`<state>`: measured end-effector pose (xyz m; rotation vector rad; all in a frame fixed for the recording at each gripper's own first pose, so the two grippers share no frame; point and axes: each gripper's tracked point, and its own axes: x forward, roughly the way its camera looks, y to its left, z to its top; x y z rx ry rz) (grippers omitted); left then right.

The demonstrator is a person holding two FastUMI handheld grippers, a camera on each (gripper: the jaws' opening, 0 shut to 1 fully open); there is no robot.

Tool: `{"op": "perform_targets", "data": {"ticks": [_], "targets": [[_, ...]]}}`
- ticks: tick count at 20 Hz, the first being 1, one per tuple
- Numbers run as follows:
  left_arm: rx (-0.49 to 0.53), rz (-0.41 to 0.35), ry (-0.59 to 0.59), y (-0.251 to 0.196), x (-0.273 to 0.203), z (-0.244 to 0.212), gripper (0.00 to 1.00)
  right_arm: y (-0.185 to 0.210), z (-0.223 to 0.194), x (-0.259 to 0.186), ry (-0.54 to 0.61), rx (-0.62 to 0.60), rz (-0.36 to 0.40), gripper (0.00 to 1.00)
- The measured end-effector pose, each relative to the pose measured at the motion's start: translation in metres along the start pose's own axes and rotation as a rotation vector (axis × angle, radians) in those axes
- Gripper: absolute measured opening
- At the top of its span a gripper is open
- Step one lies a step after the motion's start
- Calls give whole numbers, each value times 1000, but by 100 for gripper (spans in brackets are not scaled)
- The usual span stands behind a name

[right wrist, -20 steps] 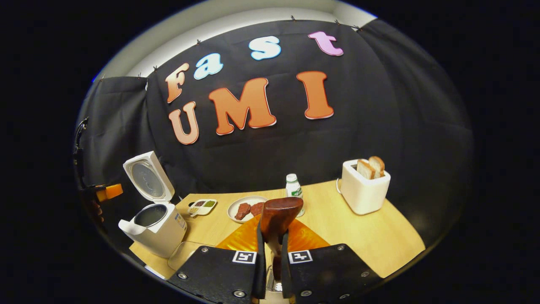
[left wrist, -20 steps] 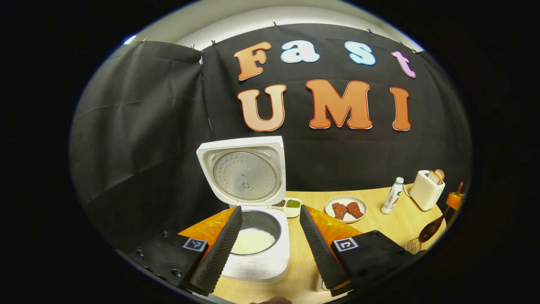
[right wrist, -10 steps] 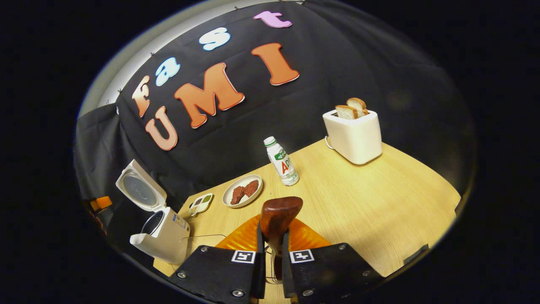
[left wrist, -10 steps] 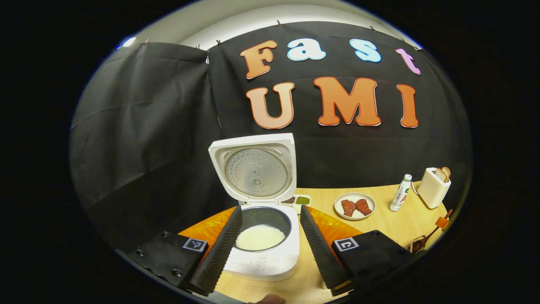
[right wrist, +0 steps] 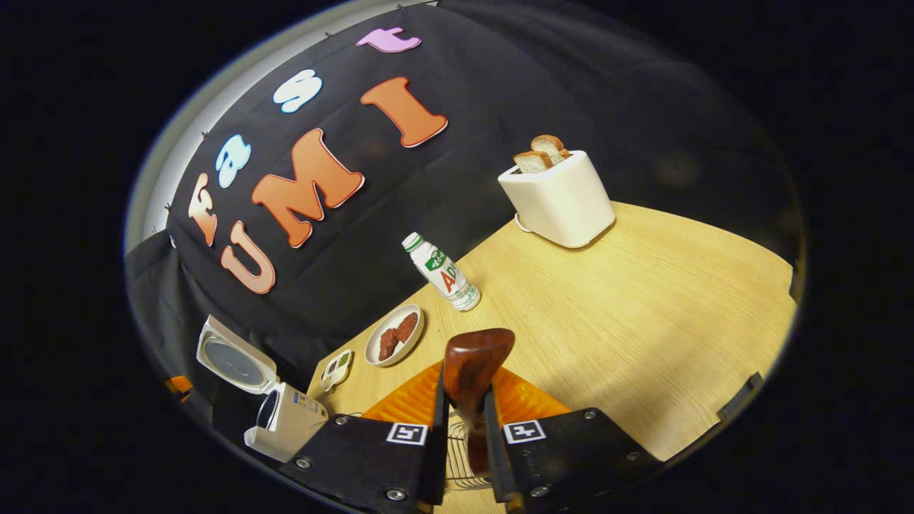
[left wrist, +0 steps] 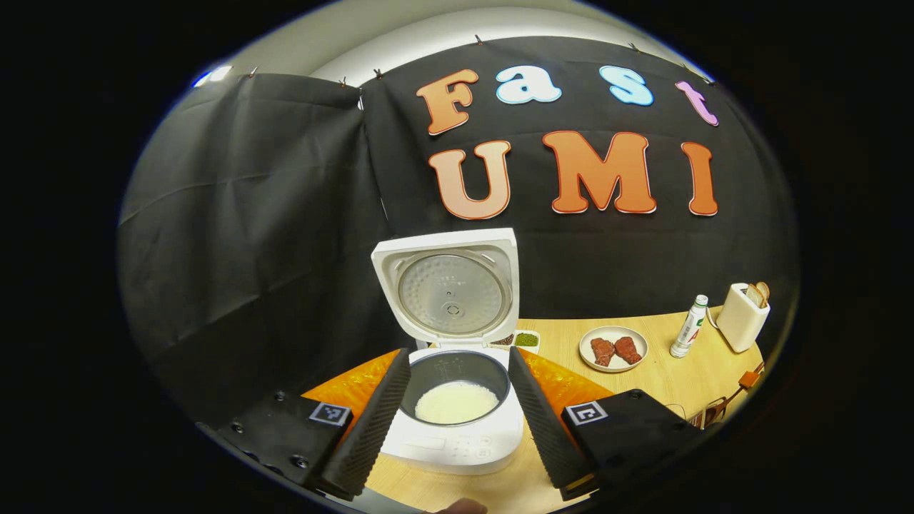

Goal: Close the left gripper, press the button to open the rice cooker; take a wooden spoon from the chopstick holder with the right hand, scoop a spoonful of rice and pour it into the rice cooker, then put the wooden spoon back into the chopstick holder.

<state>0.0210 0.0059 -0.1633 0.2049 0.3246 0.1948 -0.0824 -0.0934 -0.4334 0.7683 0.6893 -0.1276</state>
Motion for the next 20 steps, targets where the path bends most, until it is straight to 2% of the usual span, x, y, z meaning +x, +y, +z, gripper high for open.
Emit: {"op": "perform_targets", "data": {"ticks": [2, 5, 6, 7, 9, 13, 20], "targets": [[-9, 12, -7, 8, 4, 4, 94, -4, -12, -1, 53, -19, -28, 31], [-24, 37, -35, 26, 13, 18, 93, -8, -8, -8, 83, -65, -59, 51], [-32, 45, -47, 32, 17, 24, 94, -8, 3, -12, 69, -76, -68, 66], [-40, 52, -59, 37, 21, 31, 93, -7, 12, -17, 47, -91, -75, 78], [-51, 59, -81, 48, 31, 47, 92, -7, 35, -32, -5, -135, -91, 87], [-77, 32, -102, 55, 53, 78, 94, -6, 83, -68, -98, -252, -132, 94], [-106, -57, -155, 58, 114, 156, 93, 35, 150, -137, -271, -384, -163, 95]]}}
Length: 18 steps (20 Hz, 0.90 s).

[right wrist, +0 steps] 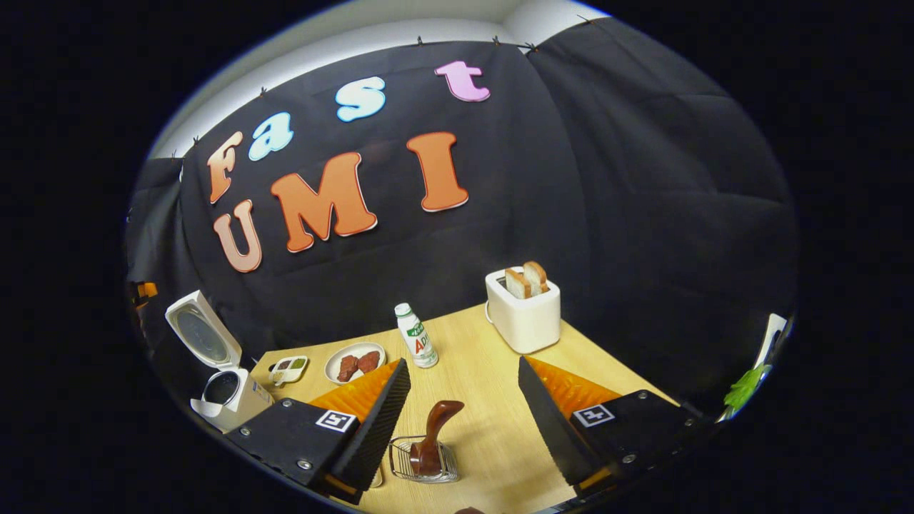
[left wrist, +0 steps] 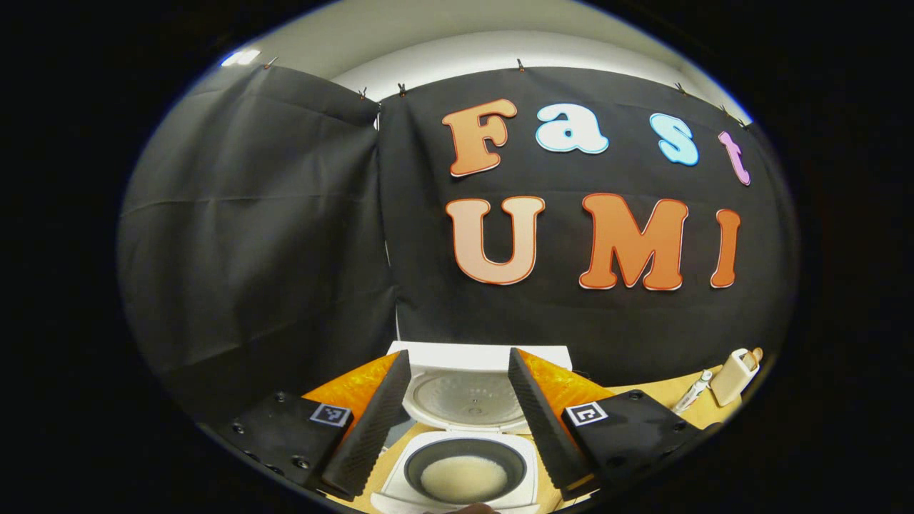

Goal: Close the left gripper, press the button to open the rice cooker; take a wooden spoon from the chopstick holder with the right hand, scoop a spoonful of rice and pour it into the rice cooker, then put the wooden spoon back into the chopstick holder.

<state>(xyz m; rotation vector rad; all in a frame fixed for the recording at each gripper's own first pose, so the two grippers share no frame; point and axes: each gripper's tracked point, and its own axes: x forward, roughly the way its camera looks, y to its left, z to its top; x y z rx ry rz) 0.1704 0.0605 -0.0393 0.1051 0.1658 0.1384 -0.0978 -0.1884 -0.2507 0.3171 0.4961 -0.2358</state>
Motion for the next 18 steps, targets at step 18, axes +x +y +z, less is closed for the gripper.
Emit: {"op": "perform_targets", "data": {"ticks": [18], "targets": [[-33, -136, 262, -35, 143, -56, 93, -2, 36, -71, -101, -89, -108, 95]]}}
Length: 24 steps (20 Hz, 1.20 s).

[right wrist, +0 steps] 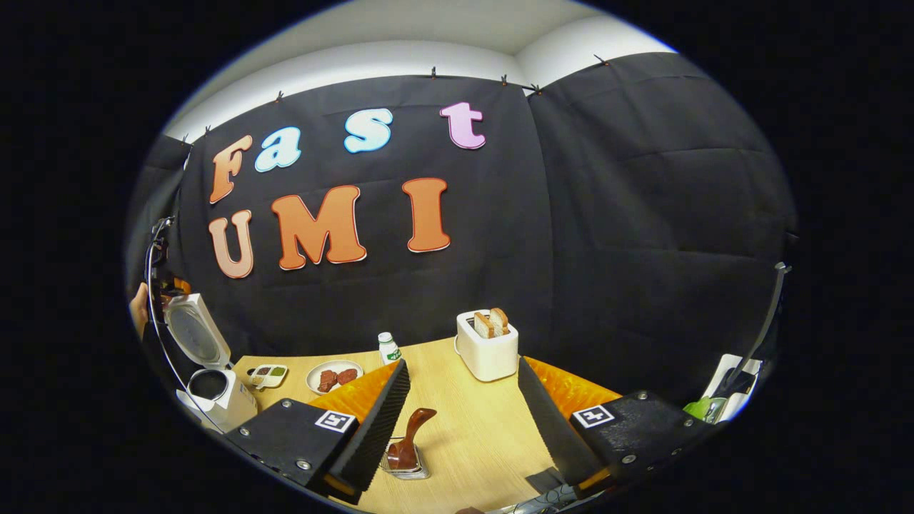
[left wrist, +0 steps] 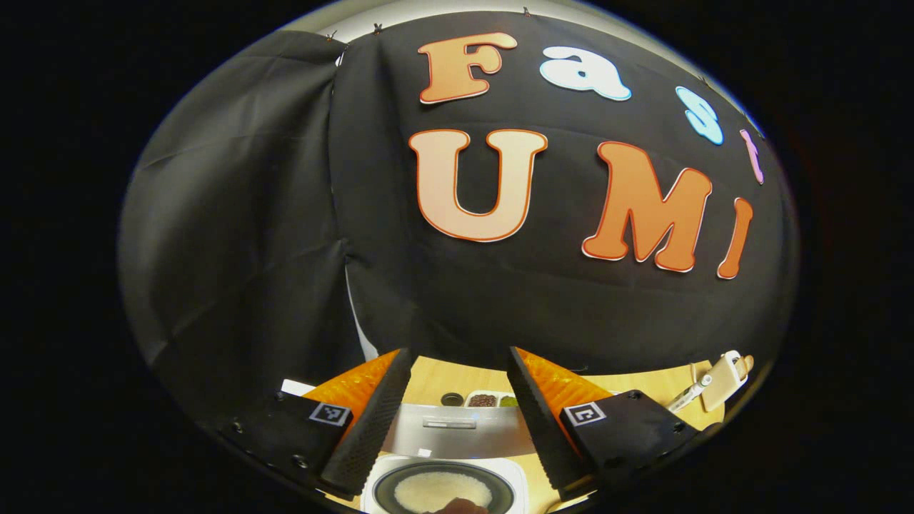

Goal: Close the left gripper, press the button to open the rice cooker; take a wooden spoon from the chopstick holder with the right hand, scoop a spoonful of rice and pour it into the rice cooker, then put the wooden spoon back into the chopstick holder.

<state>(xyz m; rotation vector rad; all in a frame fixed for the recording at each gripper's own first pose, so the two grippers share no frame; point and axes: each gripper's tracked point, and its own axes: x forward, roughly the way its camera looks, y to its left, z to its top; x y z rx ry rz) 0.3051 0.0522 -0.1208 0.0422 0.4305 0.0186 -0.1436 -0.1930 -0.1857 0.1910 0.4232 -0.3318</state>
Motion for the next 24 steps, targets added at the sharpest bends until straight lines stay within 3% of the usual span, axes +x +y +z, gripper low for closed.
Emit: {"op": "perform_targets", "data": {"ticks": [3, 9, 15, 24], "targets": [[57, 5, 9, -1, -17, -13, 94, 12, -6, 10, 17, 9, 35, 95], [54, 15, 12, 1, -72, -52, 94, 46, -18, 37, 54, 24, 141, 95], [42, 56, 72, 6, -123, -129, 94, 89, -23, 66, 71, 58, 258, 95], [-30, 55, 229, 9, -135, -218, 94, 148, -43, 90, 135, 68, 411, 95]]}}
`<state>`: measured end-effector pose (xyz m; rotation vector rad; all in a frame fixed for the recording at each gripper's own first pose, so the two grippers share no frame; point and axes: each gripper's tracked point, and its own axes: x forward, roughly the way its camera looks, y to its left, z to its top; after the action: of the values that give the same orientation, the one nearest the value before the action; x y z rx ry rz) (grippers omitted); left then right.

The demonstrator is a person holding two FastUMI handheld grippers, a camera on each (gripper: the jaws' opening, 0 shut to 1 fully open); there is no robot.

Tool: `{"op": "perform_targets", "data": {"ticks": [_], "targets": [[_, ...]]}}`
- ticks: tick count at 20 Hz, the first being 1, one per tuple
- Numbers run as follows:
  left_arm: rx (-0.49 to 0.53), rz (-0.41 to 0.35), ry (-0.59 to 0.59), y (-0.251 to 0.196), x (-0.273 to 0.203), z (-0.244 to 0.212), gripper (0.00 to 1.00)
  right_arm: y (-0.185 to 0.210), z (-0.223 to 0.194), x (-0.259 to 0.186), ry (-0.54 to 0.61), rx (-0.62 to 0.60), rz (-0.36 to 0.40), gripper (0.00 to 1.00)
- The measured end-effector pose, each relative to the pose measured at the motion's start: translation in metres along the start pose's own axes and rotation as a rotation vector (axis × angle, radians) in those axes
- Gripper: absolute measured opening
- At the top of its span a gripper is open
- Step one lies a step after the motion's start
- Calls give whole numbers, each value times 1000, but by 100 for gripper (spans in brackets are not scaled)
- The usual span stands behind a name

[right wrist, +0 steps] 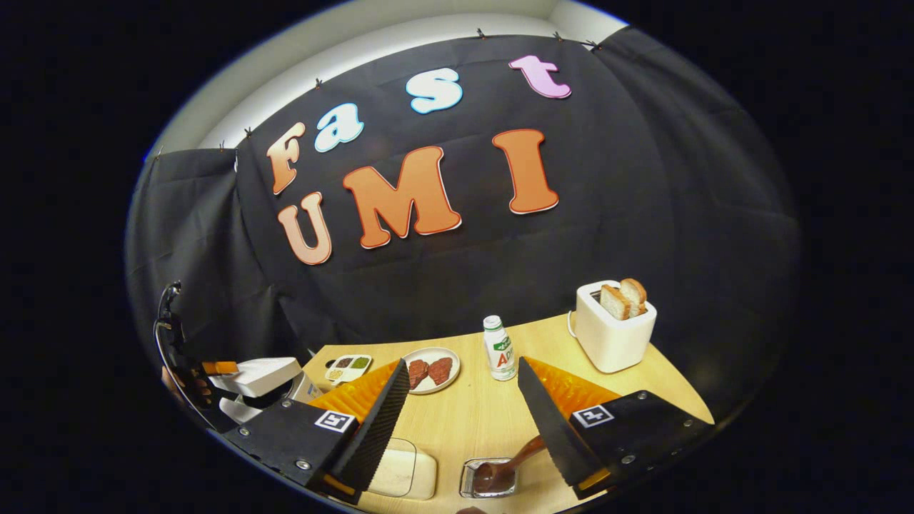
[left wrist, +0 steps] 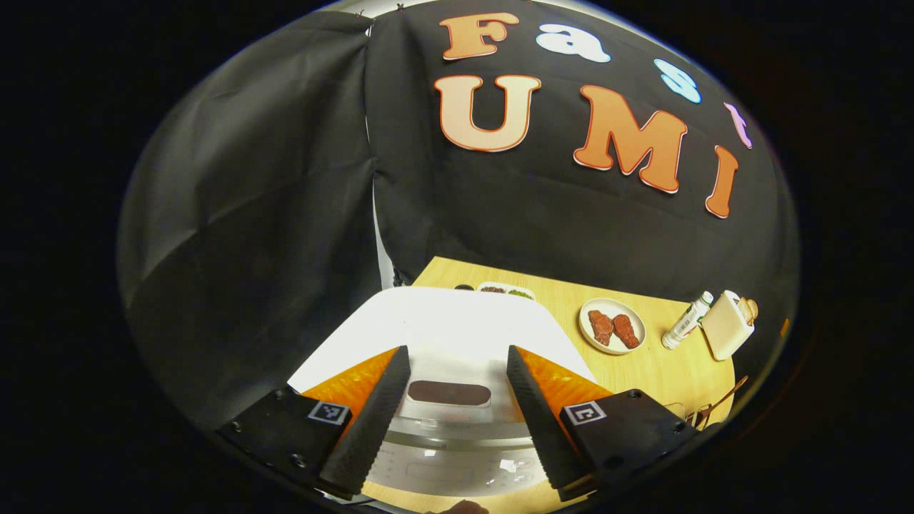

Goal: Close the left gripper, press the button to open the rice cooker; take a wooden spoon from the chopstick holder with the right hand, scoop a spoonful of rice and pour it into the rice cooker, then put the wooden spoon back into the chopstick holder.

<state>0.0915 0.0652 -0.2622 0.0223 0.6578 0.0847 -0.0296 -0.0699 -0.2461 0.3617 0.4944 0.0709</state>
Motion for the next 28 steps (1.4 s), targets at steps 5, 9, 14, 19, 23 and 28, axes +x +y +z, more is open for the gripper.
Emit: {"op": "perform_targets", "data": {"ticks": [5, 9, 14, 19, 23, 28], "targets": [[33, 26, 173, 9, 11, -53, 94, 1, -9, 7, 11, 3, 16, 95], [47, 24, 189, 2, 22, -53, 95, 0, -12, 10, 15, -1, 15, 95], [52, 26, 208, 4, 24, -51, 95, -5, -16, 7, 14, -7, 6, 95], [37, 69, 115, 3, 24, -25, 97, -13, -6, -7, -5, -25, 1, 95], [21, 91, -79, 6, -6, 34, 95, -20, 10, -8, -32, -55, -15, 95], [30, 81, -327, -13, -82, 97, 95, 1, 53, -5, -143, -172, -9, 95]]}}
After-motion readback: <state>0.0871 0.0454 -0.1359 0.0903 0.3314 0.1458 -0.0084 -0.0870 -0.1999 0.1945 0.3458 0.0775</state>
